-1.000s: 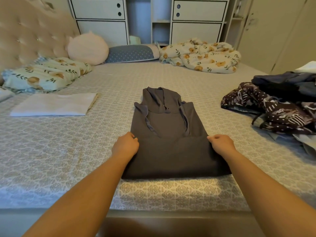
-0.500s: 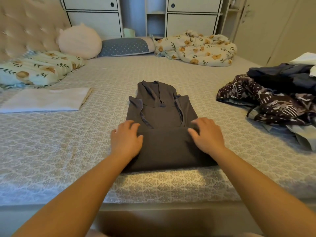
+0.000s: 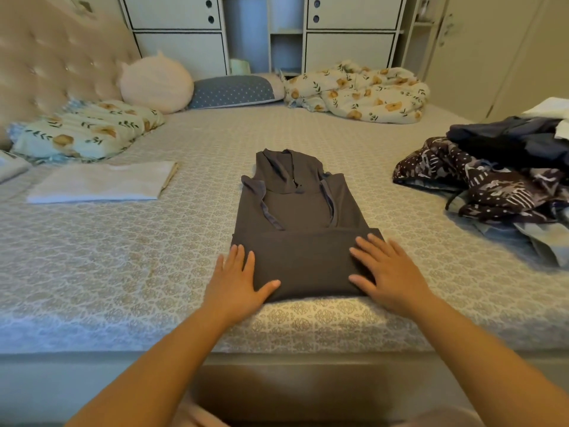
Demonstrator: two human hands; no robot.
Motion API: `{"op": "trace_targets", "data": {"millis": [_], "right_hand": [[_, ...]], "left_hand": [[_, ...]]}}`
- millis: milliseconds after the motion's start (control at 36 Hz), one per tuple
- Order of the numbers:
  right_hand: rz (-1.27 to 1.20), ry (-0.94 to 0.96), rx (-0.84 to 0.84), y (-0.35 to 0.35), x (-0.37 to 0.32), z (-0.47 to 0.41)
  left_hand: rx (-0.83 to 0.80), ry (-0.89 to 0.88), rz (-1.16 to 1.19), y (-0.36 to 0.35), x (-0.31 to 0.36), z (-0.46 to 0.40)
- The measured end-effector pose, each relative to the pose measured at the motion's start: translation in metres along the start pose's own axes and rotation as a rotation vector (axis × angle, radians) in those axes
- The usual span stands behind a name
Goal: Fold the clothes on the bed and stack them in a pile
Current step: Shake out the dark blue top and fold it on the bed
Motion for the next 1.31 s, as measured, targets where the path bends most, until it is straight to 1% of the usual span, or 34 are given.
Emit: {"op": "trace_targets", "data": {"millis": [28, 56, 111, 139, 222, 278, 417, 472, 528, 611, 694, 722, 778, 806, 833, 861, 889, 917, 972, 1000, 1028, 1056, 1083, 1139, 1194, 1222, 1250, 1306], "right_hand": [[0.007, 0.084, 0.005, 0.0, -0.005, 0.005], [-0.011, 0.129, -0.01, 0.0, -0.01, 0.009], [-0.076, 0.131, -0.03, -0.002, -0.013, 0.011], [-0.092, 0.115, -0.025, -0.002, -0.013, 0.01], [-0.048, 0.047, -0.087, 0.002, -0.007, 0.003], [-0.019, -0.006, -0.121, 0.006, -0.005, -0.001], [-0.134, -0.091, -0.213, 0.019, -0.004, -0.004], [-0.214, -0.124, -0.261, 0.029, -0.001, -0.005], [-0.278, -0.144, -0.338, 0.045, 0.0, -0.007], [-0.309, -0.119, -0.482, 0.077, 0.002, -0.008], [-0.215, -0.089, -0.693, 0.108, 0.011, -0.004], [-0.254, -0.117, -0.757, 0.115, 0.016, -0.004], [-0.481, -0.207, -0.88, 0.123, 0.028, -0.006], [-0.605, -0.234, -0.908, 0.125, 0.033, -0.008], [-0.705, -0.25, -0.901, 0.127, 0.04, -0.013], [-0.805, -0.262, -0.869, 0.128, 0.046, -0.02], [-0.915, -0.289, -0.81, 0.128, 0.051, -0.025], [-1.041, -0.342, -0.711, 0.126, 0.055, -0.032], [-1.328, -0.496, -0.424, 0.116, 0.06, -0.046], [-1.463, -0.582, -0.279, 0.107, 0.063, -0.052], [-1.549, -0.643, -0.189, 0.097, 0.063, -0.058], [-1.564, -0.679, -0.171, 0.086, 0.06, -0.062], [-1.515, -0.703, -0.214, 0.075, 0.055, -0.064], [-1.301, -0.743, -0.356, 0.054, 0.043, -0.064], [-1.12, -0.768, -0.439, 0.038, 0.035, -0.066], [-1.053, -0.774, -0.459, 0.032, 0.031, -0.068], [-0.982, -0.772, -0.464, 0.029, 0.028, -0.07], [-0.872, -0.75, -0.415, 0.027, 0.026, -0.077]], "left_hand": [[0.001, -0.065, -0.004, -0.001, 0.001, 0.005], [-0.015, -0.132, 0.003, -0.003, 0.001, 0.009], [-0.049, -0.231, 0.021, -0.005, -0.003, 0.02], [-0.04, -0.25, 0.028, -0.006, -0.006, 0.024], [0.04, -0.217, 0.085, -0.003, -0.014, 0.029], [0.063, -0.173, 0.13, 0.003, -0.018, 0.027], [0.01, -0.114, 0.109, 0.02, -0.016, 0.018], [-0.017, -0.077, 0.141, 0.034, -0.013, 0.017], [-0.049, -0.09, 0.182, 0.051, -0.011, 0.016], [-0.167, -0.12, 0.245, 0.08, -0.012, 0.013], [-0.357, -0.101, 0.337, 0.103, -0.011, 0.012], [-0.445, -0.078, 0.394, 0.108, -0.011, 0.013], [-0.62, 0.008, 0.569, 0.117, -0.011, 0.013], [-0.666, 0.052, 0.669, 0.12, -0.014, 0.012], [-0.671, 0.088, 0.775, 0.123, -0.017, 0.009], [-0.637, 0.11, 0.889, 0.125, -0.021, 0.004], [-0.568, 0.127, 1.009, 0.127, -0.025, -0.001], [-0.455, 0.147, 1.13, 0.128, -0.029, -0.008], [-0.152, 0.23, 1.345, 0.127, -0.035, -0.021], [-0.035, 0.287, 1.426, 0.122, -0.037, -0.028], [0.007, 0.334, 1.473, 0.116, -0.036, -0.033], [-0.015, 0.369, 1.477, 0.108, -0.033, -0.036], [-0.07, 0.401, 1.434, 0.097, -0.029, -0.039], [-0.141, 0.464, 1.26, 0.073, -0.022, -0.044], [-0.097, 0.467, 1.007, 0.053, -0.021, -0.052], [-0.06, 0.456, 0.916, 0.049, -0.021, -0.055], [-0.032, 0.445, 0.869, 0.046, -0.021, -0.057], [0.01, 0.421, 0.815, 0.043, -0.023, -0.061]]}}
Point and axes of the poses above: each hand's wrist, its own z-axis away from the middle knuckle, its own y-axis out of the back of the hand, x = y × z, the point moved 2 cm from there along -z, towards the middle knuckle, and after that the axes turned 10 degrees about z, right-handed, at the moved point
